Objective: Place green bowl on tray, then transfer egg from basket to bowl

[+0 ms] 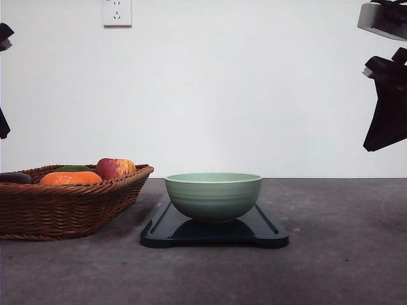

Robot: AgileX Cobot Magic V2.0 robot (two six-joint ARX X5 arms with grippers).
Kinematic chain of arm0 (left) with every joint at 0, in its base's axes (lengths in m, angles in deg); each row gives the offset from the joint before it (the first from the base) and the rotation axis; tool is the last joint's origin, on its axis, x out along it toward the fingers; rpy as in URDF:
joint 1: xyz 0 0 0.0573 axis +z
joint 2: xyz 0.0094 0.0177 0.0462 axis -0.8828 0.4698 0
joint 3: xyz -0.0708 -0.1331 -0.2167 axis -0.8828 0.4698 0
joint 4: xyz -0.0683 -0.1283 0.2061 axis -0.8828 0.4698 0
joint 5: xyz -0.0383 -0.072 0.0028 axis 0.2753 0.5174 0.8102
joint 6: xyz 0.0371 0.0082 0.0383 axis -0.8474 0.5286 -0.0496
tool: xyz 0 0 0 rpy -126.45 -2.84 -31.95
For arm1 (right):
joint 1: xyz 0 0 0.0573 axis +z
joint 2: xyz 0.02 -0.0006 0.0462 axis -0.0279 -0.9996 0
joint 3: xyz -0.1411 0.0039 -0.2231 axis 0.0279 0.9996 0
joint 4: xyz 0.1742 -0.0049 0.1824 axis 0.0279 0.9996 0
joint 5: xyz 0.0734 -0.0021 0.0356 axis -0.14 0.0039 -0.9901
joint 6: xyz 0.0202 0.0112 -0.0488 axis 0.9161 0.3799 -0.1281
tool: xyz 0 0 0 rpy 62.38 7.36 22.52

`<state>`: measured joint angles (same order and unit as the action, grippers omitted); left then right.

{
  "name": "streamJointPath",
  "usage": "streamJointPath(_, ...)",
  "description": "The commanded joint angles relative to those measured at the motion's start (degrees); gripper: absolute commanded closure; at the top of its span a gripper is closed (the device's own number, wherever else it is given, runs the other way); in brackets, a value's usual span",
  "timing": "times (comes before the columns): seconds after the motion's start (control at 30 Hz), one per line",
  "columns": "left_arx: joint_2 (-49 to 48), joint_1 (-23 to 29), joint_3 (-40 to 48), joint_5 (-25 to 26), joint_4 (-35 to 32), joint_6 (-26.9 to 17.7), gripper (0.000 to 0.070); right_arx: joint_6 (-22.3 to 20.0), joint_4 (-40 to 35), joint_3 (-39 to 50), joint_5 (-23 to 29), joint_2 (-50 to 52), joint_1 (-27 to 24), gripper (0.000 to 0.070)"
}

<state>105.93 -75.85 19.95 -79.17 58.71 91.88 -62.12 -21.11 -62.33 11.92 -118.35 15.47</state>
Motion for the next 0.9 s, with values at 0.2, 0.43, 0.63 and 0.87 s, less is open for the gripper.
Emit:
streamJointPath(0.2,0.50,-0.02,-0.33,0.20,-0.32,0.00,0.0700,-0.37,-0.35,-0.63,0.00,-0.57,0.20,0.0684)
streamJointPath(0.43,-4.62,2.12,0.51,0.20,-0.41,0.10,0.0700,-0.37,-0.37,-0.63,-0.02,-0.57,0.24,0.0684)
streamJointPath(0.63,-17.54,7.57,7.98,0.20,-8.90,1.47,0.0700,-0.37,-0.39,-0.63,-0.01,-0.57,0.22,0.0684)
streamJointPath(0.87,-35.05,13.60,21.21,0.16,-16.58,2.38,0.0700,-0.37,-0.39,-0.63,-0.02,-0.57,0.22,0.0684)
